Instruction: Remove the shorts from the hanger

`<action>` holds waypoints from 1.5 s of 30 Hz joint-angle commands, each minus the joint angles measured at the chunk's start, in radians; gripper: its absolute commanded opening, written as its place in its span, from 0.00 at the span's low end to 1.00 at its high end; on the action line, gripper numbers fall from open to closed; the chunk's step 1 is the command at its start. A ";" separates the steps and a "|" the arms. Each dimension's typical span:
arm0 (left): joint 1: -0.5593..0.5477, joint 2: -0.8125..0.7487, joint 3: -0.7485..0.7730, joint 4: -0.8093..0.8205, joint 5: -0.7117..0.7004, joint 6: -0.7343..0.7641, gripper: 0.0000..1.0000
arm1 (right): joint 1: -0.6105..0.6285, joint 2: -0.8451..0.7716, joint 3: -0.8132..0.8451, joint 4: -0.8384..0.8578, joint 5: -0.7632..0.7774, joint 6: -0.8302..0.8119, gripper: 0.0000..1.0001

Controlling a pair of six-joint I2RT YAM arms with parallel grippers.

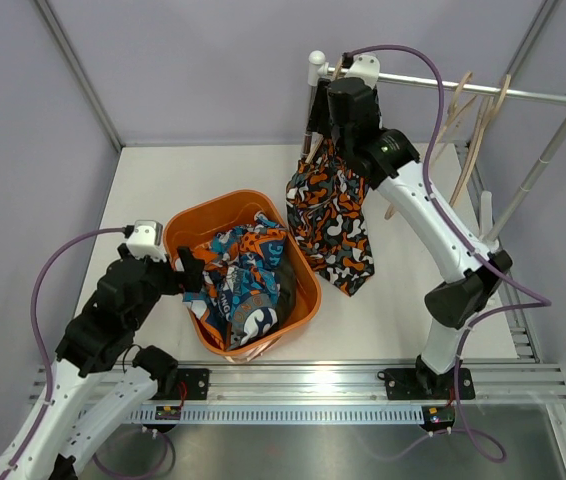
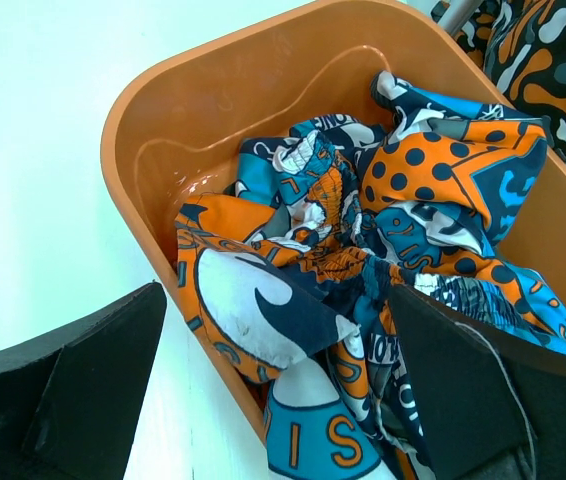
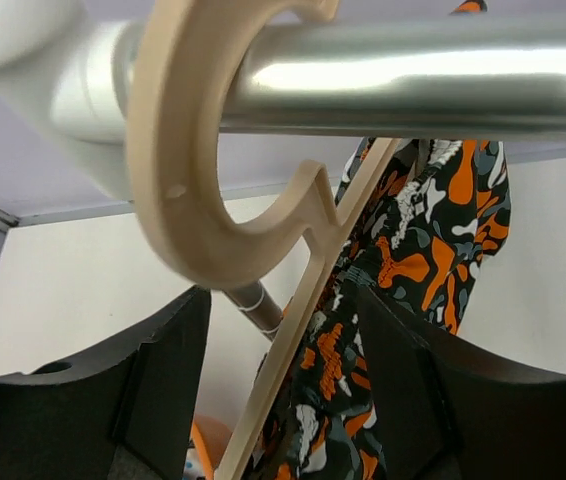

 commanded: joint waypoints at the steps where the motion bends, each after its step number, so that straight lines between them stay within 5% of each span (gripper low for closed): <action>1: -0.005 -0.029 -0.007 0.023 -0.001 -0.007 0.99 | 0.007 0.036 0.053 0.072 0.114 -0.012 0.69; 11: -0.056 -0.032 -0.015 0.018 -0.029 -0.014 0.99 | 0.006 0.079 0.021 0.207 0.261 -0.061 0.69; 26: -0.090 -0.020 -0.014 0.011 -0.061 -0.024 0.99 | -0.003 0.122 0.042 0.196 0.272 -0.097 0.63; 29: -0.090 -0.016 -0.014 0.011 -0.063 -0.024 0.99 | -0.006 0.113 0.035 0.216 0.277 -0.110 0.54; 37: -0.091 -0.012 -0.015 0.012 -0.061 -0.024 0.99 | -0.010 0.111 0.052 0.189 0.285 -0.141 0.04; 45: -0.099 -0.012 -0.015 0.012 -0.061 -0.022 0.99 | -0.010 0.016 0.046 0.158 0.295 -0.178 0.00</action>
